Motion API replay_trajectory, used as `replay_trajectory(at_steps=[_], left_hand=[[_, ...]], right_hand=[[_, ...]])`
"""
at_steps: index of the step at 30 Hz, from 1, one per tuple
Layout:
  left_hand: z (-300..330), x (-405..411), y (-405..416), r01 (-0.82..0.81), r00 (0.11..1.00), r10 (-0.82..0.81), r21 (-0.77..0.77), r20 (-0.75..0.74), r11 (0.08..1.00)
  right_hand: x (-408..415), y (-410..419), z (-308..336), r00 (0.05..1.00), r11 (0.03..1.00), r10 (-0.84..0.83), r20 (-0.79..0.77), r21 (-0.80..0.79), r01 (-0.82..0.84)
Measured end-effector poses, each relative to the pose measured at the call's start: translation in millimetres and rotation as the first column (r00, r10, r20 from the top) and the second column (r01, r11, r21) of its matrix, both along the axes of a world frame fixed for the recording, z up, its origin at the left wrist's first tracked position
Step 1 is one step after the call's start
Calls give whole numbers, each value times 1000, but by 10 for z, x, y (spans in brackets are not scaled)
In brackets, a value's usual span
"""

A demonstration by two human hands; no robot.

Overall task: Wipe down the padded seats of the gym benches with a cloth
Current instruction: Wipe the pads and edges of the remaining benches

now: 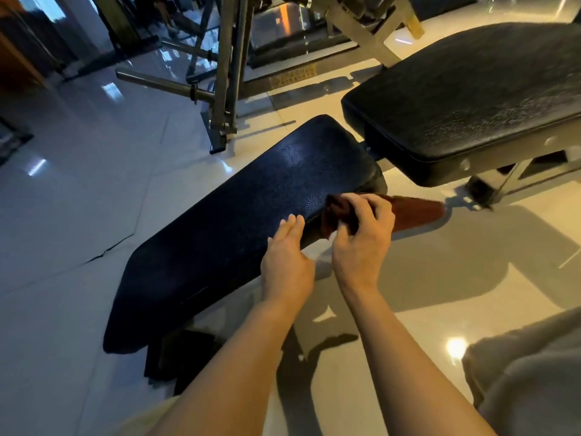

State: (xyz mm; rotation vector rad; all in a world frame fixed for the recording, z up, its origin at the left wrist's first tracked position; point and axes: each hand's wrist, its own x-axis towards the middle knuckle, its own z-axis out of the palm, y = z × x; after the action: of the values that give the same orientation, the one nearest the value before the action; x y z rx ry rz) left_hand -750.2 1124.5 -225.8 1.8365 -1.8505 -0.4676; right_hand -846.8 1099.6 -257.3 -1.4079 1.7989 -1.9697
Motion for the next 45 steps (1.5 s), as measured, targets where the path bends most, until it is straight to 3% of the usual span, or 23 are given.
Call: replay_trajectory(at_steps=[4,10,15,20,25,28,31,37,41,45], left_hand=[[43,71,37,25,1000,-25,51,-12,998],[62,38,76,-20,999,24,79,-47,997],[60,-18,77,-37,998,39,29,-49,999],[44,-24,81,-21,1000,21,37,15,999],[53,-19,84,-18,1000,17,51,19,999],[73,-40,104,-22,999,20,68,32,997],[102,-69,130,-25,999,21,99,42,995],[115,-72,94,-29,999,28,66,18,997],[123,-47,72,-28,998,26,34,56,999],[132,-27,56,-25,995,21,46,99,999]], right_hand=[[97,-18,-156,1000,1000,7,-11,7,-7],[192,203,-359,963,960,266,-40,103,-261],[64,126,-11,998,998,53,44,-32,-52],[32,-37,-192,991,996,67,-120,-56,-74],[22,-31,-215,985,992,106,-133,-59,-115],[-14,9,-400,972,982,185,-143,48,-180],[-27,195,-629,971,946,235,-42,238,-219],[-4,205,-255,993,996,70,-93,-57,-76],[11,-30,-174,981,995,68,-182,-53,-79],[42,-55,-189,987,995,37,-153,-87,-50]])
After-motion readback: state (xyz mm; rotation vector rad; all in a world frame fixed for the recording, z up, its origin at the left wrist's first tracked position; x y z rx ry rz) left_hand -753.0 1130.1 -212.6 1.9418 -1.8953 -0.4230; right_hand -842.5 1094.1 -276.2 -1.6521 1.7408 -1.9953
